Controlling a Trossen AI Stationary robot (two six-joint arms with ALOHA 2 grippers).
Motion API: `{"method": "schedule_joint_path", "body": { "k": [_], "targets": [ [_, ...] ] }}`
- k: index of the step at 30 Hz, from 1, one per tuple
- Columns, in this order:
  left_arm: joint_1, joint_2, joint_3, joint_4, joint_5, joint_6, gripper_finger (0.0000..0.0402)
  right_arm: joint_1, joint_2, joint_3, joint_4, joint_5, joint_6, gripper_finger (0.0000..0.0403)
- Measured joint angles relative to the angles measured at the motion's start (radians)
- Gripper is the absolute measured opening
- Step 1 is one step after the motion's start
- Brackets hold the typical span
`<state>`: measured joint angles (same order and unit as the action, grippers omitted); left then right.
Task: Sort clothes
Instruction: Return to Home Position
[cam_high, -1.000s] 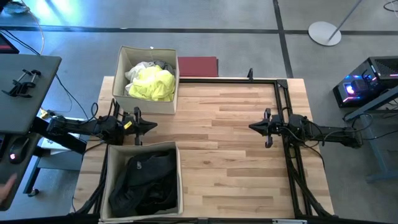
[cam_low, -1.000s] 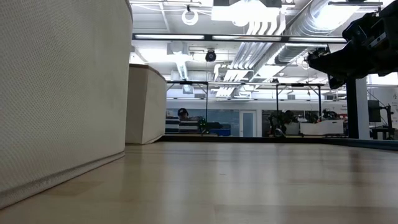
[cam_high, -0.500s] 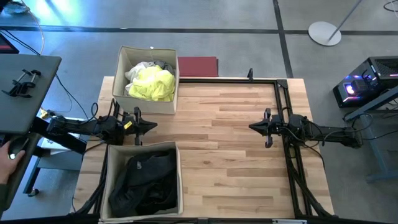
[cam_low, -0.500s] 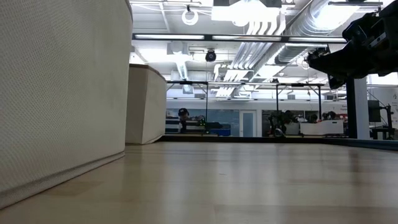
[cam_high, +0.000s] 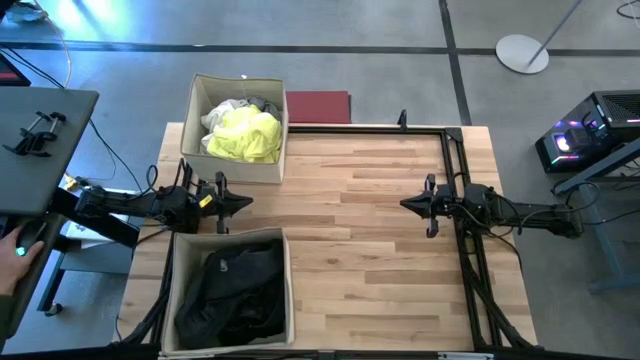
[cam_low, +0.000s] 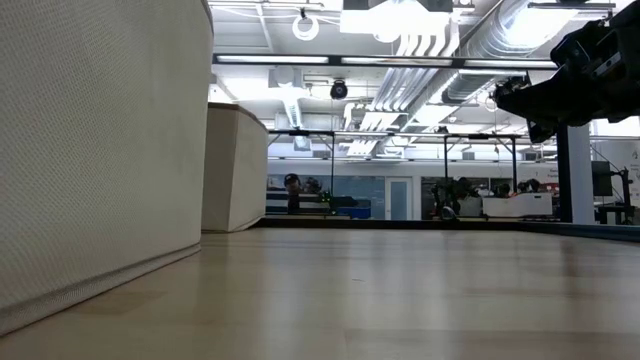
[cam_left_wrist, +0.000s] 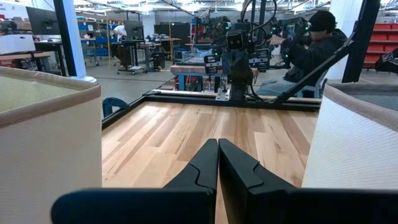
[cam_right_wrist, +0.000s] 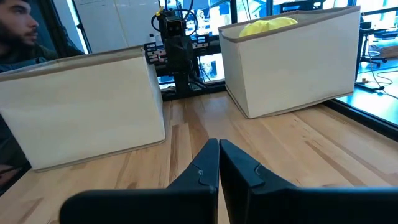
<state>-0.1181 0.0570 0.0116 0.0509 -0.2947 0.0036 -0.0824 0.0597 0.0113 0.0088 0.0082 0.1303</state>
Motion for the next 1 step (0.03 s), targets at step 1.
{"method": "schedule_joint_path", "body": {
  "k": [1],
  "targets": [
    [0.000,0.000,0.000,0.000,0.000,0.000,0.0000,0.000,0.000,0.000,0.000,0.000,0.000,0.0000]
  ]
}}
